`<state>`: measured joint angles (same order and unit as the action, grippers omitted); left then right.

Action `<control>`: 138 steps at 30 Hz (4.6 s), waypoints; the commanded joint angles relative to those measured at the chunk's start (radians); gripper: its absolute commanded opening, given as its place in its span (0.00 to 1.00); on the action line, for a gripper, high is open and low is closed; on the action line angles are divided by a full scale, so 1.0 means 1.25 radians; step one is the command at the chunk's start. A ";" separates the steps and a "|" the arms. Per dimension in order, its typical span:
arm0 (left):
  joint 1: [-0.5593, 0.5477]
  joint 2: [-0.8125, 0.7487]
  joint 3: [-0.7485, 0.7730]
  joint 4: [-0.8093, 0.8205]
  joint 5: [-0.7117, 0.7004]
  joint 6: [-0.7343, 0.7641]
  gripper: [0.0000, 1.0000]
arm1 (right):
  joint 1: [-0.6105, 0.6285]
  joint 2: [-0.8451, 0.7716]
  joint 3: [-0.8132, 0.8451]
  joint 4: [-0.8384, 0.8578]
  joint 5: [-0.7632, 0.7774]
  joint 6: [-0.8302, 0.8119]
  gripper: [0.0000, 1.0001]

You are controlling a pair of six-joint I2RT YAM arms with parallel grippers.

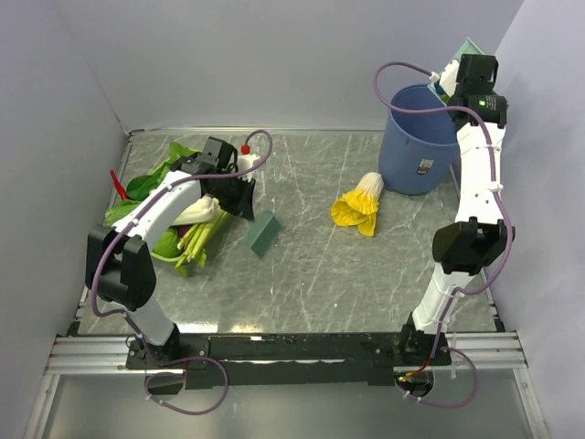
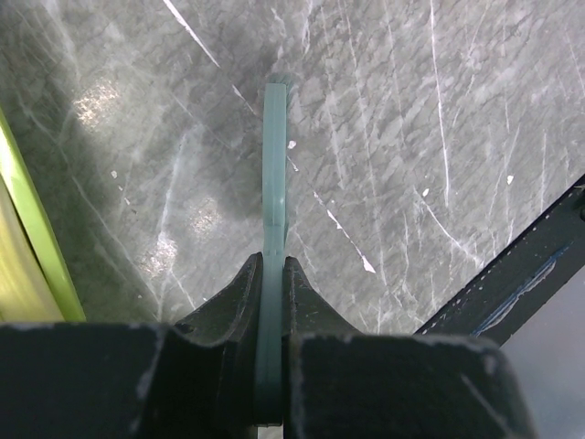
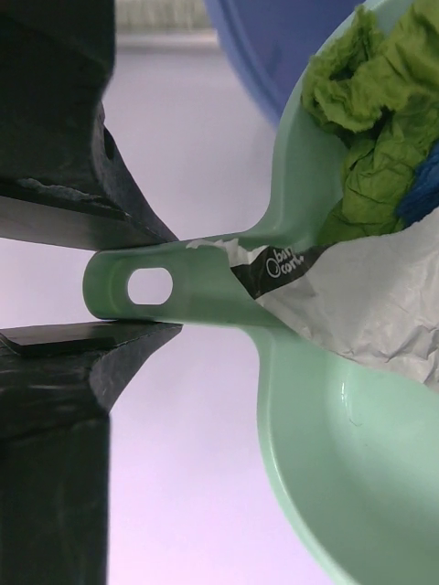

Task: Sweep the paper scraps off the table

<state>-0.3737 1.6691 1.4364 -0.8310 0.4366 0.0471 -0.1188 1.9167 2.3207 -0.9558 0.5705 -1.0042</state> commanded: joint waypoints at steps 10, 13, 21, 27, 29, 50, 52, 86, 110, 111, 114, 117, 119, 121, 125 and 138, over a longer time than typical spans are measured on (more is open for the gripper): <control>-0.002 -0.003 0.019 0.017 0.024 0.000 0.01 | -0.007 0.025 0.005 0.210 0.162 -0.317 0.00; -0.002 0.002 0.030 0.016 0.024 0.002 0.01 | -0.008 0.018 -0.038 0.260 0.183 -0.371 0.00; -0.002 0.007 0.045 0.013 0.030 0.002 0.01 | -0.015 0.007 -0.066 0.341 0.192 -0.442 0.00; -0.007 0.002 0.035 0.017 0.030 0.002 0.01 | -0.015 -0.004 -0.084 0.347 0.192 -0.459 0.00; -0.009 0.000 0.031 0.018 0.031 0.002 0.01 | -0.015 -0.009 -0.098 0.350 0.192 -0.464 0.00; -0.009 0.000 0.033 0.013 0.029 0.011 0.01 | -0.017 -0.023 -0.046 0.265 0.131 -0.336 0.00; -0.009 0.002 0.036 0.011 0.030 0.014 0.01 | -0.014 -0.029 -0.043 0.252 0.117 -0.304 0.00; -0.031 0.002 0.176 0.158 -0.103 0.390 0.01 | 0.345 -0.641 -0.925 -0.253 -0.604 -0.031 0.00; -0.177 0.153 0.058 0.231 -0.295 0.696 0.27 | 0.355 -0.501 -1.161 -0.142 -0.616 0.083 0.37; -0.177 0.154 0.056 0.201 -0.290 0.686 0.33 | 0.355 -0.507 -1.163 -0.143 -0.616 0.081 0.40; -0.177 0.140 0.021 0.185 -0.279 0.650 0.46 | 0.354 -0.529 -1.164 -0.148 -0.617 0.074 0.64; -0.177 0.099 0.008 0.172 -0.224 0.613 0.67 | 0.354 -0.555 -1.140 -0.163 -0.627 0.074 0.99; -0.177 0.079 0.009 0.153 -0.180 0.578 0.80 | 0.354 -0.577 -1.122 -0.169 -0.634 0.082 1.00; -0.177 0.051 0.028 0.125 -0.155 0.532 0.94 | 0.355 -0.584 -1.077 -0.183 -0.647 0.090 1.00; -0.169 -0.011 0.052 0.109 -0.119 0.458 0.97 | 0.353 -0.592 -0.984 -0.174 -0.655 0.148 1.00; -0.010 -0.179 0.057 0.327 -0.179 0.133 0.96 | 0.350 -0.505 -0.698 0.076 -0.471 0.493 1.00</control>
<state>-0.4229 1.5021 1.4765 -0.5602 0.2710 0.3763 0.3164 1.2411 1.3418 -1.0084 -0.1608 -0.5690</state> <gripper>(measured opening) 0.966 0.998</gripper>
